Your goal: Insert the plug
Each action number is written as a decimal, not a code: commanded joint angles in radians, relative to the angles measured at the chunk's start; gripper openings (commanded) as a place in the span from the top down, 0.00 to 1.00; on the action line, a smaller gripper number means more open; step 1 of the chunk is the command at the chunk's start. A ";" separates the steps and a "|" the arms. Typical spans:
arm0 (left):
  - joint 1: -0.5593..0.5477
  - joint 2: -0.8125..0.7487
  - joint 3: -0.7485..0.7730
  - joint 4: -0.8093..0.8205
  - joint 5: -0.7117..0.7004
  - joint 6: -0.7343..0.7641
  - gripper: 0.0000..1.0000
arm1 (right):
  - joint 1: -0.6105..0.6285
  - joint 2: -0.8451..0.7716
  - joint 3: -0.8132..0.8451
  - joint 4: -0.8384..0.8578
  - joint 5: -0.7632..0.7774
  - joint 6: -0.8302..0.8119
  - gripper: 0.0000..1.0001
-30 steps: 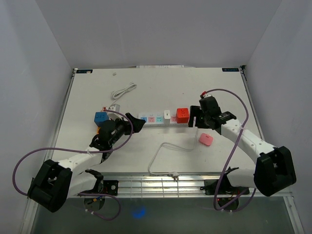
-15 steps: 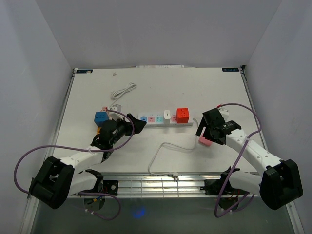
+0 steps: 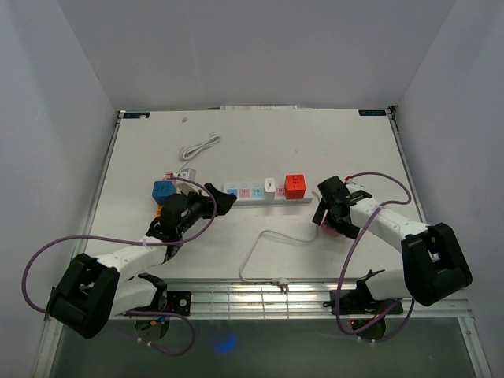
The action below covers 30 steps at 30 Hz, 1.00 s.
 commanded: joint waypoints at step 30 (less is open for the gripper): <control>-0.001 0.010 0.010 0.039 0.099 0.004 0.02 | 0.008 -0.206 -0.151 0.355 -0.330 -0.357 0.47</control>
